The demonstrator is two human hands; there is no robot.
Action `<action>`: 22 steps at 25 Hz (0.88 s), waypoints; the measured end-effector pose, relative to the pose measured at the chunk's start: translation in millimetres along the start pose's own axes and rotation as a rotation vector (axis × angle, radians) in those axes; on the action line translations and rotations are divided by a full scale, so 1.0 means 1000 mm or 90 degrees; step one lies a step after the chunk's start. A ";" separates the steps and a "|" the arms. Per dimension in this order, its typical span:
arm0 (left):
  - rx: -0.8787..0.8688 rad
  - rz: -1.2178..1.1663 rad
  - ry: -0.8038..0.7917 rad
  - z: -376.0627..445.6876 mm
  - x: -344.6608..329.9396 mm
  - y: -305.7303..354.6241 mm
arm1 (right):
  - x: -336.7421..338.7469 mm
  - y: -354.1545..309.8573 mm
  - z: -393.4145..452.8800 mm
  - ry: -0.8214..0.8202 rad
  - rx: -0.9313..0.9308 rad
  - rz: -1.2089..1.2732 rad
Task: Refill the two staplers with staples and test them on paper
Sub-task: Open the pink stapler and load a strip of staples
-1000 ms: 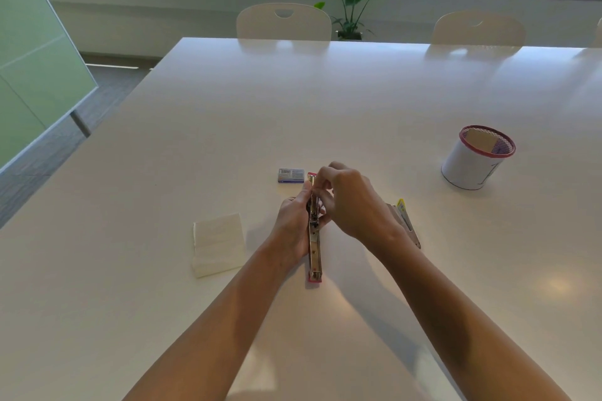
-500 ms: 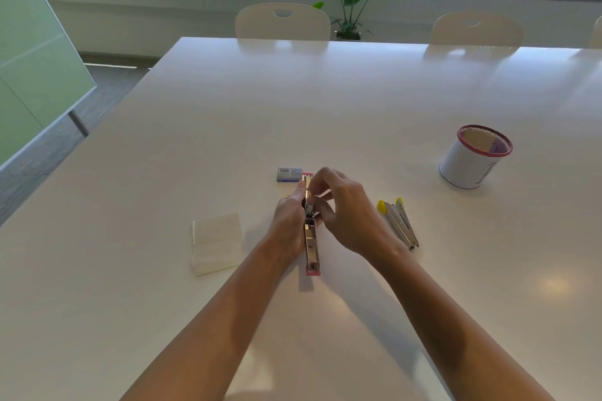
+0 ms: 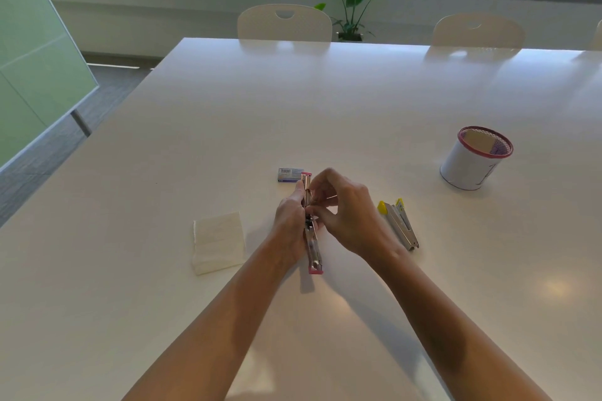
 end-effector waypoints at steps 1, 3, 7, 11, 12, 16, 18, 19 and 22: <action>0.009 -0.035 -0.030 -0.002 -0.003 0.000 | 0.000 0.002 0.000 0.004 -0.015 0.008; -0.002 -0.036 -0.067 -0.003 -0.005 0.002 | -0.001 0.004 0.000 -0.004 -0.025 0.014; -0.046 -0.012 -0.048 -0.002 -0.002 0.005 | -0.007 0.000 0.001 -0.027 0.012 0.025; -0.075 0.023 -0.035 -0.003 -0.002 0.008 | -0.011 0.001 0.004 -0.023 0.026 0.032; -0.080 0.039 -0.023 -0.002 -0.001 0.008 | -0.013 0.002 0.004 -0.023 0.031 0.028; -0.080 0.087 -0.008 0.000 0.001 0.009 | -0.016 0.000 0.003 -0.023 0.068 0.011; -0.063 0.081 -0.025 0.000 0.001 0.008 | -0.012 0.000 0.003 -0.020 0.071 0.024; -0.046 0.054 -0.042 0.000 0.000 0.007 | -0.009 0.001 0.003 -0.016 0.063 0.046; 0.024 -0.045 -0.106 -0.001 -0.006 0.003 | 0.004 0.012 0.007 0.003 -0.027 0.157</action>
Point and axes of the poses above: each hand's wrist, its own z-axis towards the middle knuckle, its own x-axis out of the back of the hand, y = z × x, the point moved 7 cm from there along z, towards the middle knuckle, and after that the axes turned 10 degrees about y, right-handed, at the moved point
